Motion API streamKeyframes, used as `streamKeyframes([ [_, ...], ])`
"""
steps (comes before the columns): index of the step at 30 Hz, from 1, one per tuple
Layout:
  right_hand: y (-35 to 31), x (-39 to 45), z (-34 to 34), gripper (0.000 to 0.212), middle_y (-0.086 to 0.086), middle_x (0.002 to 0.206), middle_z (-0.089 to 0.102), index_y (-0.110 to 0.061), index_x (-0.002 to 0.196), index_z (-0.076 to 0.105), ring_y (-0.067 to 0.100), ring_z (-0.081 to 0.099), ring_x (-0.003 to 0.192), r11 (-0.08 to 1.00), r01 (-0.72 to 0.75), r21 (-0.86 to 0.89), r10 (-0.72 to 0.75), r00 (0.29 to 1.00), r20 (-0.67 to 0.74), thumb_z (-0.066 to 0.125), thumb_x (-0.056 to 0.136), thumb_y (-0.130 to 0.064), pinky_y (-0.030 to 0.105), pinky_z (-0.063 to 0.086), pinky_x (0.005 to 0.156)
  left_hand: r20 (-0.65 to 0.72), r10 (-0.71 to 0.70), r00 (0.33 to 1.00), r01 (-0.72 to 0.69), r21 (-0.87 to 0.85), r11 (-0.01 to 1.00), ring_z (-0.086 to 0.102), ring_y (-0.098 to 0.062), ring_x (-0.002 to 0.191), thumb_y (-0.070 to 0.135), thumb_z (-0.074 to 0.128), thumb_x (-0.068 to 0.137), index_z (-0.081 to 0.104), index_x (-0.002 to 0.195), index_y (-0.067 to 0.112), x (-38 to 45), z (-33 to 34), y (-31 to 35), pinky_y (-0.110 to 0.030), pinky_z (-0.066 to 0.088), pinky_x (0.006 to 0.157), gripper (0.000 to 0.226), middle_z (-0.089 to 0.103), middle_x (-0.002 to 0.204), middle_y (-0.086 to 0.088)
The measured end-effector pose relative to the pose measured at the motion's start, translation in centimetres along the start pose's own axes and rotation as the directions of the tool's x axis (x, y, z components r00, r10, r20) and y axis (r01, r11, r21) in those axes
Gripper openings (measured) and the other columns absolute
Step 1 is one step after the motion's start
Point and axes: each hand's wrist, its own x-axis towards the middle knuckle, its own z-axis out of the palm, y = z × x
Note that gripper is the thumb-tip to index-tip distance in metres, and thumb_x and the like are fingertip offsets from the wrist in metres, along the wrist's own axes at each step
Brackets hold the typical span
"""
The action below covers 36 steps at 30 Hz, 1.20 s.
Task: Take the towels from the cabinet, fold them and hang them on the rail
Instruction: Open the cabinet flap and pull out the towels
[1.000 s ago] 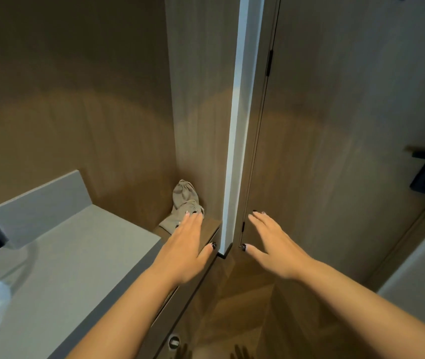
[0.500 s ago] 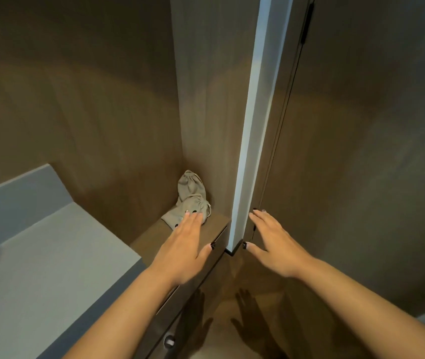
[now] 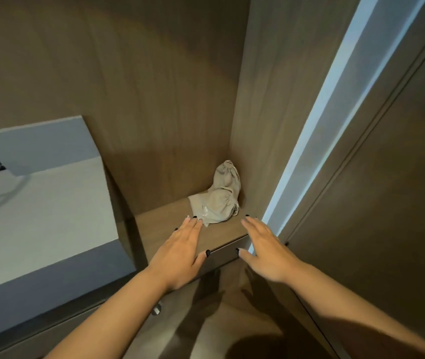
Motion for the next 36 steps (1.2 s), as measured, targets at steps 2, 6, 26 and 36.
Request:
streamKeyframes([
  [2, 0.7, 1.4, 0.7, 0.074, -0.005, 0.165, 0.001, -0.021, 0.158, 0.006, 0.016, -0.003, 0.152, 1.000, 0.022, 0.012, -0.022, 0.999, 0.036, 0.050, 0.101, -0.038, 0.035, 0.010, 0.122, -0.013, -0.041, 0.999, 0.041, -0.016, 0.999, -0.005, -0.015, 0.152, 0.043, 0.040, 0.102, 0.000, 0.158, 0.012, 0.2, 0.7, 0.0, -0.024, -0.001, 0.117, 0.075, 0.002, 0.166, -0.005],
  [6, 1.3, 3.6, 2.6, 0.073, -0.003, 0.165, 0.004, -0.019, 0.158, 0.010, 0.017, 0.000, 0.152, 0.999, 0.054, -0.002, -0.054, 0.993, 0.103, 0.051, 0.100, -0.037, 0.038, 0.013, 0.123, -0.015, -0.120, 0.993, 0.119, -0.056, 0.991, -0.004, -0.015, 0.152, 0.042, 0.040, 0.102, 0.002, 0.158, 0.012, 0.2, 2.2, -0.9, -0.025, 0.000, 0.118, 0.074, 0.004, 0.166, -0.006],
  [26, 7.5, 14.0, 12.9, 0.070, 0.001, 0.163, 0.017, -0.018, 0.157, 0.016, 0.021, 0.013, 0.150, 0.984, 0.017, 0.177, -0.090, 0.906, 0.414, 0.055, 0.098, -0.021, 0.042, 0.022, 0.120, 0.090, -0.503, 0.859, 0.509, -0.243, 0.826, 0.001, -0.020, 0.152, 0.036, 0.041, 0.103, 0.006, 0.157, 0.008, 3.2, 16.8, -2.8, -0.027, 0.006, 0.120, 0.069, 0.010, 0.165, -0.010],
  [36, 17.2, 20.8, 21.6, 0.074, 0.004, 0.161, 0.022, -0.020, 0.156, 0.013, 0.022, 0.023, 0.147, 0.981, 0.117, 0.154, -0.170, 0.904, 0.392, 0.057, 0.097, -0.017, 0.035, 0.031, 0.112, 0.102, -0.613, 0.783, 0.611, -0.306, 0.730, 0.002, -0.020, 0.152, 0.032, 0.045, 0.102, 0.006, 0.157, 0.010, 9.6, 29.2, -4.2, -0.028, 0.008, 0.120, 0.071, 0.010, 0.164, -0.009],
])
